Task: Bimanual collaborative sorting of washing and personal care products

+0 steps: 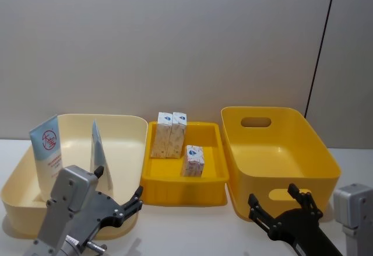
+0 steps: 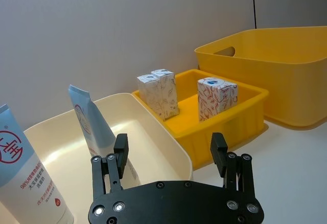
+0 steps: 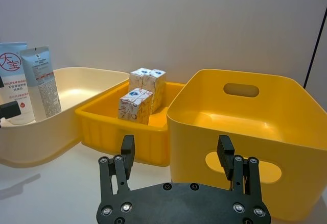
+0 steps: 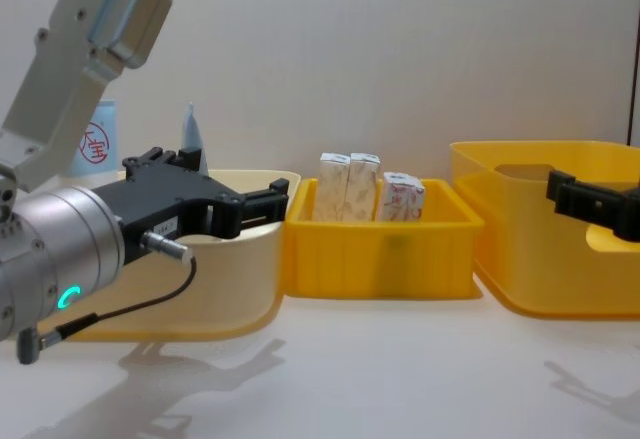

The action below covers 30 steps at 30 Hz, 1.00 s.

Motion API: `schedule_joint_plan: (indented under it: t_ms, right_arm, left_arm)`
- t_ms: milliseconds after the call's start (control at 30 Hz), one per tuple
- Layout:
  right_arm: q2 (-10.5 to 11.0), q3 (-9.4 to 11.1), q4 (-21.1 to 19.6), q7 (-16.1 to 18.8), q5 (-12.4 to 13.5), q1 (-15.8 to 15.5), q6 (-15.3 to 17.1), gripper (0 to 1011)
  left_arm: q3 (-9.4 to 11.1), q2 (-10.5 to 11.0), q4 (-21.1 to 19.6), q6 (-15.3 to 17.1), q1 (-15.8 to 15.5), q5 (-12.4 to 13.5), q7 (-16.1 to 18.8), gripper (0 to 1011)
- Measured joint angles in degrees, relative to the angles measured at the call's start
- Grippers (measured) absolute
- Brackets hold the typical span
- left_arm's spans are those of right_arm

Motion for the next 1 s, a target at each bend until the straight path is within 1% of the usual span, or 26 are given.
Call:
schedule_joint_plan:
  t_ms: [1000]
  right_arm:
    - [0.0, 0.0, 0.0, 0.0, 0.0, 0.0, 0.0, 1001]
  left_arm:
    - [0.0, 0.0, 0.0, 0.0, 0.0, 0.0, 0.0, 1003]
